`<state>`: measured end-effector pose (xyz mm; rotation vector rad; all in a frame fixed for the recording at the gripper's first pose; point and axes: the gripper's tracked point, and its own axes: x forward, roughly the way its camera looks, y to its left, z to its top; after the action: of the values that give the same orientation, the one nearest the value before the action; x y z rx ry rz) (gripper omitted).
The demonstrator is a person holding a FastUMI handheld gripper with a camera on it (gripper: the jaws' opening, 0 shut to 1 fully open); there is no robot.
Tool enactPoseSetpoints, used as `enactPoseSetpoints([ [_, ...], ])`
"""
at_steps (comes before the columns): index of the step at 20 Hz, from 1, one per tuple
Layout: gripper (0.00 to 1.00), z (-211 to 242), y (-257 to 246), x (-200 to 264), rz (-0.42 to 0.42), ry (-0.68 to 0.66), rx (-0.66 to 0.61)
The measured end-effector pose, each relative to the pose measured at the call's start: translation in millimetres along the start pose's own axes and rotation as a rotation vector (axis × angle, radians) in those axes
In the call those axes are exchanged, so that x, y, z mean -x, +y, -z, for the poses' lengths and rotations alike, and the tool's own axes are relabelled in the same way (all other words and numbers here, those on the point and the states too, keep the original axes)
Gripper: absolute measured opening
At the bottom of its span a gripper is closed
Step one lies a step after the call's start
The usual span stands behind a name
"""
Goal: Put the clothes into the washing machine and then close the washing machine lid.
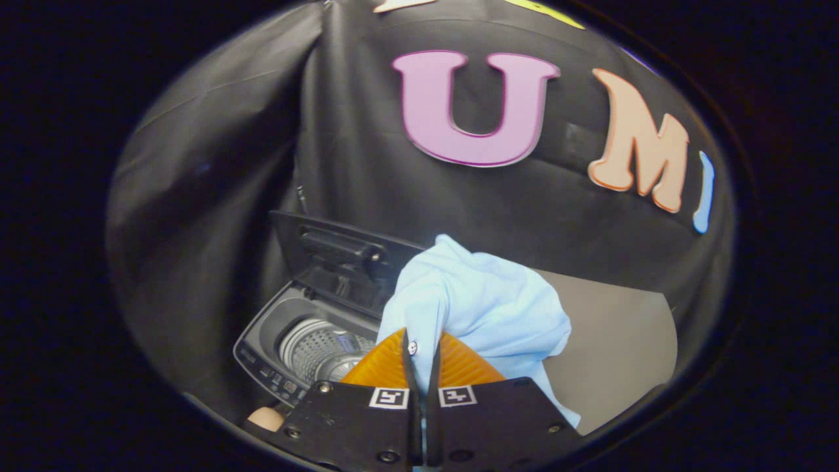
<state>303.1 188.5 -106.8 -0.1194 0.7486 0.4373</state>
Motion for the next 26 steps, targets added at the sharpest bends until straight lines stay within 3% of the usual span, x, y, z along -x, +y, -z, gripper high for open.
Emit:
enactPoseSetpoints([
  [9, 0.03, -10, 113, -25, -0.177, -0.008, 0.010],
  [15, 0.03, -5, 151, -64, -0.191, -0.041, 0.066],
  [21, 0.03, 65, 170, -118, -0.192, 0.010, 0.096],
  [26, 0.03, 137, 189, -134, -0.240, 0.106, 0.087],
])
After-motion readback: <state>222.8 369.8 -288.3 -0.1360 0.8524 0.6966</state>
